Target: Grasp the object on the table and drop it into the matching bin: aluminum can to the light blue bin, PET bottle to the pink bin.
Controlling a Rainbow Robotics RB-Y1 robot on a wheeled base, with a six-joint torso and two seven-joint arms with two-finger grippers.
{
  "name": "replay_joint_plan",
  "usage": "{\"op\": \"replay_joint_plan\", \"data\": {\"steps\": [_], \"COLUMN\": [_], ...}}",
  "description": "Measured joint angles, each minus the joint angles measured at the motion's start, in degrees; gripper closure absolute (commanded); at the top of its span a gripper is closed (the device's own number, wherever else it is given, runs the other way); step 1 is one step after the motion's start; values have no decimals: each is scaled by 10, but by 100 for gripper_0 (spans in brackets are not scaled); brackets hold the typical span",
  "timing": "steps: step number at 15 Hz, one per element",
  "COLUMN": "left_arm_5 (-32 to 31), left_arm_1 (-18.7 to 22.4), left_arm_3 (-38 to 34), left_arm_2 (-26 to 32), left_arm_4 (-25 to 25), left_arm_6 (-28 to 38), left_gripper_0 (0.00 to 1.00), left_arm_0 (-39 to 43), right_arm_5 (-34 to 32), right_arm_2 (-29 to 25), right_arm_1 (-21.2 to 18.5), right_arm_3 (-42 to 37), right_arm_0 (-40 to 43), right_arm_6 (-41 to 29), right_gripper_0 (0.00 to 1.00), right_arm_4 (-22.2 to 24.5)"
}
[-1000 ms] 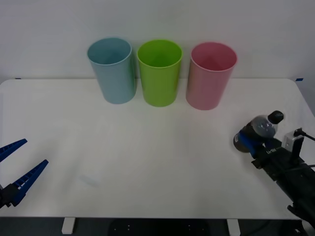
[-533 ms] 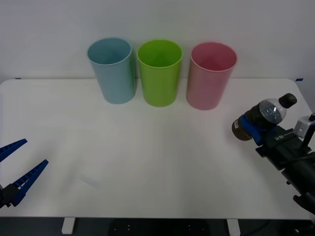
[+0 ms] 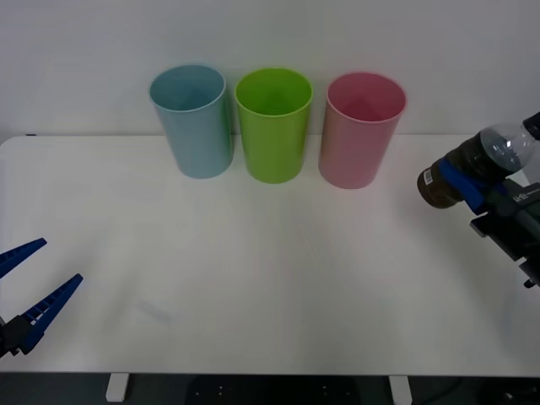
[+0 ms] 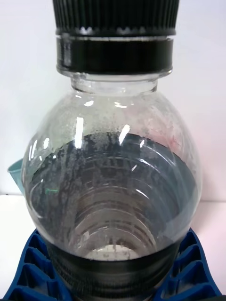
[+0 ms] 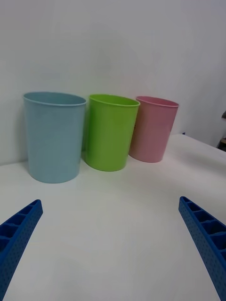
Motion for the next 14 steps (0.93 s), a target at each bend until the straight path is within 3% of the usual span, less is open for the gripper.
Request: {"op": "replay_joint_plan", "data": {"steps": [6, 10, 14], "left_arm_5": [0, 0, 0], "left_arm_1": [0, 0, 0], "left_arm_3": [0, 0, 0], "left_arm_2": [0, 0, 0], "left_arm_4": [0, 0, 0], "left_arm_6": [0, 0, 0], "left_gripper_0": [0, 0, 0], "left_arm_0": [0, 0, 0], "right_arm_5": [27, 28, 28], "right_arm_2": [-2, 90, 181], "right_arm_1": [-110, -214, -241], "right_arm_3": [12, 95, 201], "right_arm_0": [-77, -191, -319], "right_arm_6": [-19, -16, -12], "right_gripper_0": [100, 100, 100], "right_arm_4": [-26, -108, -127]}}
